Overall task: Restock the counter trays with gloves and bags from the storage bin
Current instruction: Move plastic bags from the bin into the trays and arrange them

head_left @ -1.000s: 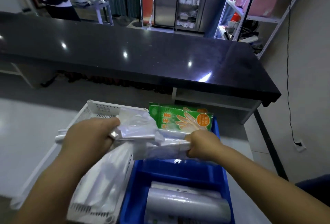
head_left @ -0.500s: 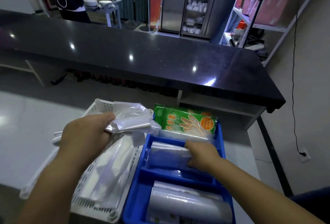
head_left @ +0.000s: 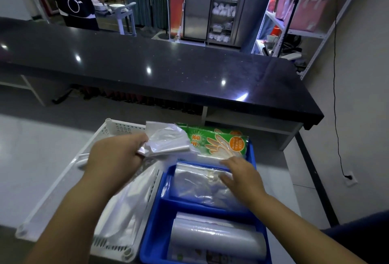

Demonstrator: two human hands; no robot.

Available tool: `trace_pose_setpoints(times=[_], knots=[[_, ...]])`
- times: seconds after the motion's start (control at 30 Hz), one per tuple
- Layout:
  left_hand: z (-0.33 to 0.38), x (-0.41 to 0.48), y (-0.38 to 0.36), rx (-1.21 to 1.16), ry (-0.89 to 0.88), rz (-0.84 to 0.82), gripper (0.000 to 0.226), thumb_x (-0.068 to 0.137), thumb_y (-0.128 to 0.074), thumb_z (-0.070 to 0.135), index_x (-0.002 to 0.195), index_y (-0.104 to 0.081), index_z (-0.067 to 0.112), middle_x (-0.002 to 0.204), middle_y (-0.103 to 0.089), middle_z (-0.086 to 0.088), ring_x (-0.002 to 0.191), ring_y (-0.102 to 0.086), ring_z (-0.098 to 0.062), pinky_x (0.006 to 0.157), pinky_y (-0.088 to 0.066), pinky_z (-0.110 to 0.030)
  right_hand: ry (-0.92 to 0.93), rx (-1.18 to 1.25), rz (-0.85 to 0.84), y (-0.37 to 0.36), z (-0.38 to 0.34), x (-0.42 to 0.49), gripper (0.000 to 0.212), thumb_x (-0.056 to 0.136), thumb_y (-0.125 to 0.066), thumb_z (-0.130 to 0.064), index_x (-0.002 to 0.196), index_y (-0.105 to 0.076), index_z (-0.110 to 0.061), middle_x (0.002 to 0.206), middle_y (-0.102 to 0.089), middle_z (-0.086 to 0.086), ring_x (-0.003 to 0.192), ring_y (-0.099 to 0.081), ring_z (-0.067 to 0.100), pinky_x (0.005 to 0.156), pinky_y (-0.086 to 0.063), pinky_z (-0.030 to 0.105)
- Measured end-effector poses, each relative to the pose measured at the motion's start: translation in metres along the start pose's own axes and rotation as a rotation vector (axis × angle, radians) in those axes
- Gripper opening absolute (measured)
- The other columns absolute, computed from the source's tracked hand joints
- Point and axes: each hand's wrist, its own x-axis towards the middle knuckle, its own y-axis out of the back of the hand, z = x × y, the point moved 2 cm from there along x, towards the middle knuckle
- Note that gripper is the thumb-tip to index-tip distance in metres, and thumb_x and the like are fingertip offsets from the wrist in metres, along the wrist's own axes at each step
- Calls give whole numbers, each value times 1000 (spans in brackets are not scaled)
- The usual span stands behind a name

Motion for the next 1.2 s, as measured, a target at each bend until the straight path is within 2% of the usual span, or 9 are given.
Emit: trace_pose_setpoints(times=[0.1, 0.17, 0.23, 0.4, 0.5, 0.67, 0.77, 1.03, 1.2], knots=[[30, 4, -16, 45, -110, -106, 37, 72, -59, 61, 83, -61, 26, 73, -69, 3, 66, -60, -24, 54, -29, -27, -27, 370, 267, 43, -13, 12, 21, 91, -56, -29, 108, -64, -18, 97, -63, -3, 85, -56, 7, 73, -49, 31], [51, 7, -28, 97, -162, -169, 47, 73, -53, 70, 89, -56, 26, 83, -69, 4, 79, -63, -22, 56, -30, -27, 49, 525, 324, 69, -29, 19, 37, 92, -46, -45, 107, -64, -16, 97, -61, -4, 89, -56, 10, 76, -48, 27], [67, 10, -39, 110, -194, -222, 48, 75, -52, 69, 93, -53, 25, 88, -69, 2, 85, -63, -25, 59, -32, -29, 173, 472, 323, 83, -43, 19, 52, 88, -40, -58, 108, -64, -16, 100, -59, -5, 94, -53, 9, 80, -44, 21], [86, 16, -55, 88, -233, -272, 41, 77, -55, 62, 93, -54, 24, 86, -68, -1, 83, -62, -26, 60, -35, -30, 358, -6, 150, 66, -46, 0, 47, 77, -60, -55, 109, -62, -21, 102, -60, -1, 95, -48, 14, 81, -44, 29], [96, 17, -63, 98, -276, -274, 32, 78, -57, 53, 90, -54, 24, 85, -67, -1, 80, -62, -26, 58, -31, -29, 333, -137, 78, 55, -36, -7, 43, 78, -59, -48, 112, -62, -21, 108, -65, -2, 99, -56, 16, 84, -48, 33], [104, 18, -84, 97, -295, -341, 19, 79, -51, 32, 96, -54, 22, 90, -68, -2, 85, -62, -28, 59, -33, -29, 252, -248, 106, 50, -26, -9, 9, 73, -75, -25, 80, -70, -21, 76, -72, -2, 65, -65, 17, 56, -53, 28], [101, 15, -96, 47, -294, -397, 20, 80, -51, 35, 96, -52, 22, 95, -68, -2, 89, -62, -29, 60, -35, -30, 142, -229, 9, 45, -15, -10, 12, 85, -61, -30, 88, -69, -21, 85, -73, 1, 77, -67, 20, 64, -54, 30], [70, 2, -129, 39, -261, -556, 68, 69, -58, 38, 132, -36, 26, 129, -50, 4, 119, -44, -19, 97, -33, -32, -109, -164, -192, 15, 15, -18, 20, 85, -52, -36, 91, -67, -23, 91, -70, 1, 81, -62, 25, 68, -44, 27], [69, -8, -140, 75, -247, -581, 30, 71, -52, 24, 100, -46, 22, 107, -61, 1, 98, -55, -24, 74, -32, -31, -167, -120, -248, 0, 18, -19, 18, 85, -51, -34, 87, -66, -25, 87, -70, -1, 77, -61, 20, 66, -46, 27]])
